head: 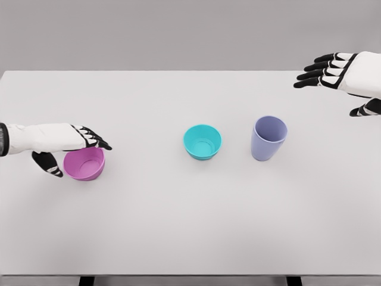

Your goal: Stacking bowl and cup with both arms

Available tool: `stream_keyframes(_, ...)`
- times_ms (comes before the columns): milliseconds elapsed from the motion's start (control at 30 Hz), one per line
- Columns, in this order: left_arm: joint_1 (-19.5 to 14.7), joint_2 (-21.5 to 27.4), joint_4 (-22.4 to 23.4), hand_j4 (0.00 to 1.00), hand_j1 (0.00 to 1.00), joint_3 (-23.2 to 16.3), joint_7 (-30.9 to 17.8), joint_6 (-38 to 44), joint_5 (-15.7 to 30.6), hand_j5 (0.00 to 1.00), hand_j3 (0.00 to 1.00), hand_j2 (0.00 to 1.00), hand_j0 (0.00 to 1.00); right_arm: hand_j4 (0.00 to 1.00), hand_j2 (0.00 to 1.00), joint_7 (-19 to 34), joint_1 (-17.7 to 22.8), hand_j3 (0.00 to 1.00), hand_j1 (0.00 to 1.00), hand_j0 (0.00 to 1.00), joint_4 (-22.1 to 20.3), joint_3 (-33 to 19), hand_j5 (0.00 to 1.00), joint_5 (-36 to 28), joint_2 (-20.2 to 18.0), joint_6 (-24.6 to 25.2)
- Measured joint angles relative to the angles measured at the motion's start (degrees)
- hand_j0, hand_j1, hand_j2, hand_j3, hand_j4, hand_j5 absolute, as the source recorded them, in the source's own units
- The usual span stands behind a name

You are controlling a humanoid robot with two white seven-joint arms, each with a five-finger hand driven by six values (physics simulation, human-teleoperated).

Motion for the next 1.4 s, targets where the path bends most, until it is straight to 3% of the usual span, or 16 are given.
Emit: stream_keyframes(1400, 1.1, -3.2, 3.9, 1.0, 1.0, -0.7, 0.0, -0.1, -1.8, 1.0, 1.0, 1.0, 1.0, 1.0, 1.0, 0.0, 0.1, 1.0, 1.0, 1.0, 0.0, 0.0, 1.0, 0.0, -0.4, 0.0)
